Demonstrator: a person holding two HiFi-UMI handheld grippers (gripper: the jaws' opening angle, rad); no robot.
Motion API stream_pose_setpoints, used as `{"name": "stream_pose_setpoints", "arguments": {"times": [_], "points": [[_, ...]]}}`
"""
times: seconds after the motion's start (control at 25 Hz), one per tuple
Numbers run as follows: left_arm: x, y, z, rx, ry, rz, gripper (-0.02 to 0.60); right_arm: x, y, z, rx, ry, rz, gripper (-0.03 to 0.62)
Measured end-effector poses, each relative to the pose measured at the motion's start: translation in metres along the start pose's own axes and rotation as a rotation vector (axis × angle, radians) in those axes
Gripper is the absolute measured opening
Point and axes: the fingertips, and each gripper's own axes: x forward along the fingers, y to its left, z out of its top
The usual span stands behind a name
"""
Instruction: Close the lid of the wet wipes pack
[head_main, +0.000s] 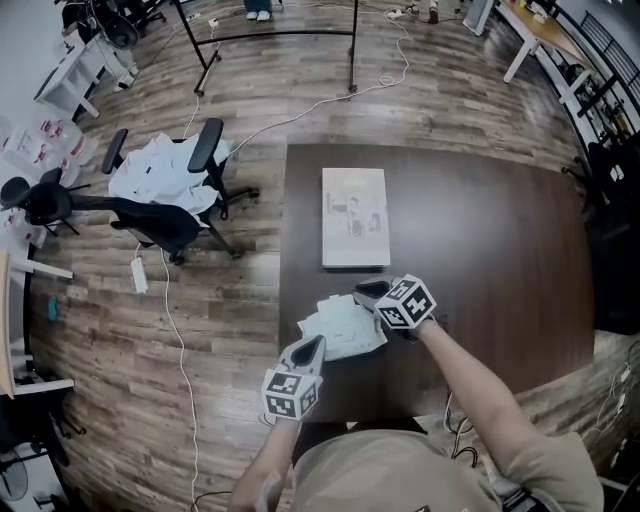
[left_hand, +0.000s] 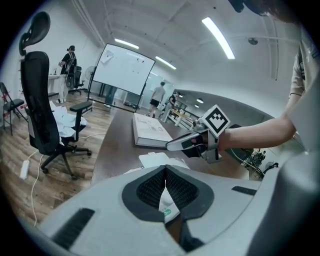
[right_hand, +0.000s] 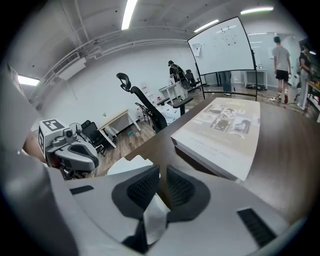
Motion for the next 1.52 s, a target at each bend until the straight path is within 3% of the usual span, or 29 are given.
{"name": "stream_pose_setpoints", "arguments": {"times": [0.36, 0.44, 0.48, 0.76, 0.96, 1.08, 1.52], "points": [[0.002, 0.004, -0.002, -0.018, 0.004, 0.003, 0.009, 0.012, -0.003, 0.001, 0.041, 0.015, 0.056, 0.02], [0.003, 0.003, -0.002, -0.019, 0.006, 0.0, 0.009, 0.015, -0.002, -0.001, 0.055, 0.028, 0.074, 0.098], [0.004, 0.003, -0.002, -0.018, 0.006, -0.001, 0.009, 0.017, -0.002, -0.002, 0.061, 0.035, 0.082, 0.106], [0.004, 0.005, -0.003, -0.016, 0.01, 0.0, 0.009, 0.024, -0.004, -0.009, 0.081, 0.053, 0.095, 0.106], [0.002, 0.006, -0.004, -0.017, 0.011, 0.005, 0.009, 0.03, 0.0, -0.012, 0.135, 0.085, 0.189, 0.106], [0.0, 0.006, -0.006, -0.019, 0.011, 0.007, 0.009, 0.03, 0.004, -0.012, 0.118, 0.092, 0.216, 0.103], [-0.007, 0.004, -0.008, -0.011, 0.008, 0.005, 0.009, 0.021, 0.013, -0.005, 0.002, 0.03, 0.187, 0.066]]}}
